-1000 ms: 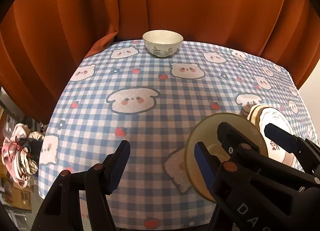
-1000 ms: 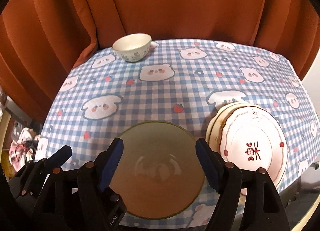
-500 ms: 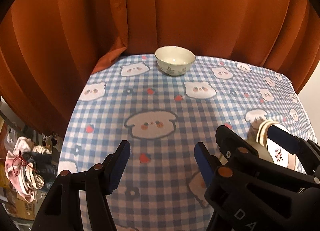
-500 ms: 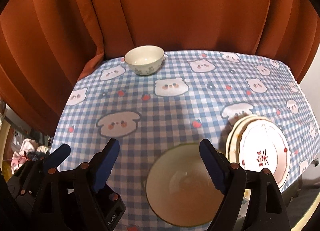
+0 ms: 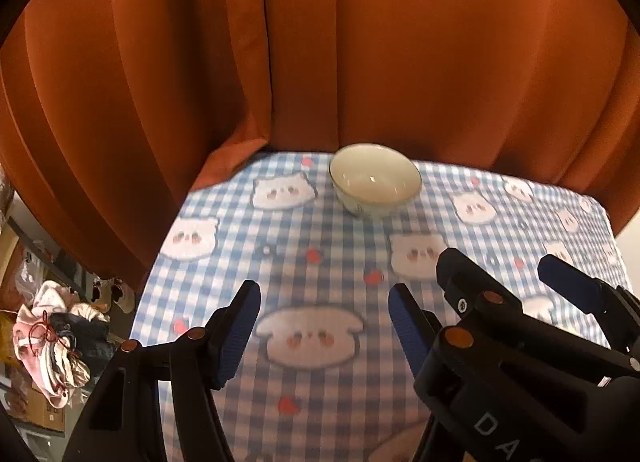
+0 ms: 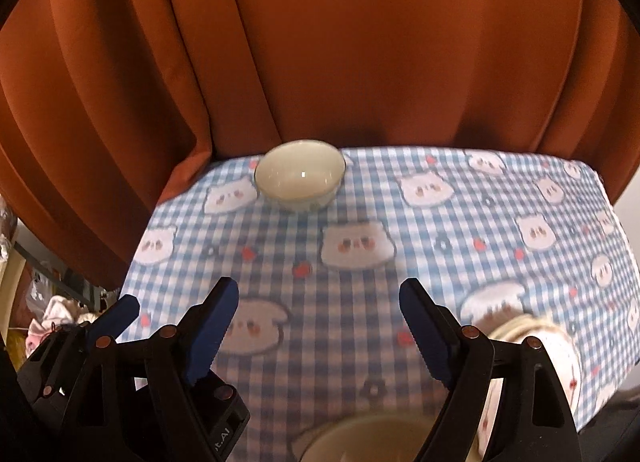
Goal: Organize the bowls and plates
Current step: 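Move both tools toward the last white floral bowl, then grasp the rim of the last white bowl with both tools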
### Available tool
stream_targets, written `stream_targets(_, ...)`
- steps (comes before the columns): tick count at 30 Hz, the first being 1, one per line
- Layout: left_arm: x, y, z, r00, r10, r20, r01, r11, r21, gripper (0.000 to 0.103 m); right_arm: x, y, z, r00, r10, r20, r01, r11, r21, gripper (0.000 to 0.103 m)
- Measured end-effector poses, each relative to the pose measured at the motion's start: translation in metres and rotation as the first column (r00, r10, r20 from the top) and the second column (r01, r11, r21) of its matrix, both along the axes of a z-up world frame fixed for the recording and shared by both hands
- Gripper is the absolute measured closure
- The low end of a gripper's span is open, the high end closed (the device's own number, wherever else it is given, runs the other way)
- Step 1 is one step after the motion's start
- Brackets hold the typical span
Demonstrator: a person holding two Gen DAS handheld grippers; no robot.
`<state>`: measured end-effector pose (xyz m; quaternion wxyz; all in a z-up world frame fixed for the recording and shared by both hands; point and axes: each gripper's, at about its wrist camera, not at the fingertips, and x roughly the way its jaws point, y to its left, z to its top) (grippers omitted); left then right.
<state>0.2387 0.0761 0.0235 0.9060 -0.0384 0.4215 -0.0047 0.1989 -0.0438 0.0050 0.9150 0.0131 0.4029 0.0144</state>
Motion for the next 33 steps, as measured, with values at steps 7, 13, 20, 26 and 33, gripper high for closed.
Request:
stream_targets(7,0.052,-0.007,0.005,0.996,0.085,-0.002,-0.085,0.996,-0.005,0.04,0.059,-0.017,0.006,0.998,0.071,0.004,-0.071,0.996,0.051,0.018)
stream_targets(13,0.099,-0.015,-0.002,0.988,0.151,0.004,-0.152,0.988,0.021,0.041,0.11,-0.024,0.005,0.992,0.125,0.022,-0.126,0.99,0.059,0.018)
stream_targets(20,0.142,-0.021,-0.02,0.984,0.177,0.008,-0.177,0.983,0.049,0.044,0.17,-0.03,-0.013,0.99,0.14,0.017,-0.14,0.988,0.058,0.021)
stream_targets(26,0.17,-0.021,-0.043,0.985,0.173,-0.024,-0.171,0.983,0.064,0.055,0.203,-0.027,-0.037,0.99,0.141,-0.018,-0.14,0.989,0.049,0.033)
stream_targets(33,0.19,-0.024,-0.071,0.983,0.175,-0.058,-0.173,0.984,0.036,0.064,0.231,-0.029,-0.066,0.991,0.12,-0.065,-0.118,0.992,0.038,0.052)
